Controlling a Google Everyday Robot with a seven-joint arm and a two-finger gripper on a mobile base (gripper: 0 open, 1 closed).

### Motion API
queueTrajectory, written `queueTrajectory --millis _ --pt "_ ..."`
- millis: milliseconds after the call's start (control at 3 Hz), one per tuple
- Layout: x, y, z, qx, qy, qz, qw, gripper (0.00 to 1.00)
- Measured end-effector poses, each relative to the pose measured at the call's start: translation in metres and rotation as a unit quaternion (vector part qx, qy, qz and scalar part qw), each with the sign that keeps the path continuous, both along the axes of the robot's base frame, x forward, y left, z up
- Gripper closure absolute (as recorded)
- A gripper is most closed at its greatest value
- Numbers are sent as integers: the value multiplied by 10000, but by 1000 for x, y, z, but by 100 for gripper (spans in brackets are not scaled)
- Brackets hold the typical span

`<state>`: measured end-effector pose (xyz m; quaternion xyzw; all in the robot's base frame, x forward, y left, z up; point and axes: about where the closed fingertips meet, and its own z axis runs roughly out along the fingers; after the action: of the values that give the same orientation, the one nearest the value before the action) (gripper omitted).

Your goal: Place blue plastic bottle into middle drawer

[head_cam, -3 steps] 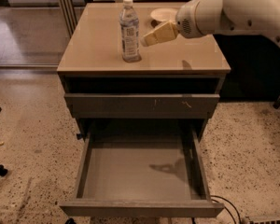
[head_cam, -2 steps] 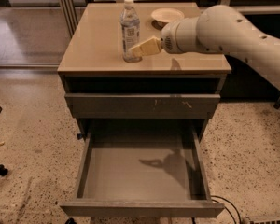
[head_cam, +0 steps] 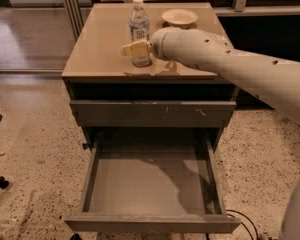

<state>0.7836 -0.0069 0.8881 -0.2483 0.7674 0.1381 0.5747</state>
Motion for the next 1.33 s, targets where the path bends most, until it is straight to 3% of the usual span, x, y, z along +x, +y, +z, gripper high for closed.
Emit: queueTrajectory --millis 333,667,1000,1333 --pt "26 21 0 282 -99 -12 9996 3" --pt "44 34 -5 512 -93 153 9985 22" --pt "45 38 -3 780 -105 377 9962 45" --pt "34 24 10 972 -253 481 9938 68"
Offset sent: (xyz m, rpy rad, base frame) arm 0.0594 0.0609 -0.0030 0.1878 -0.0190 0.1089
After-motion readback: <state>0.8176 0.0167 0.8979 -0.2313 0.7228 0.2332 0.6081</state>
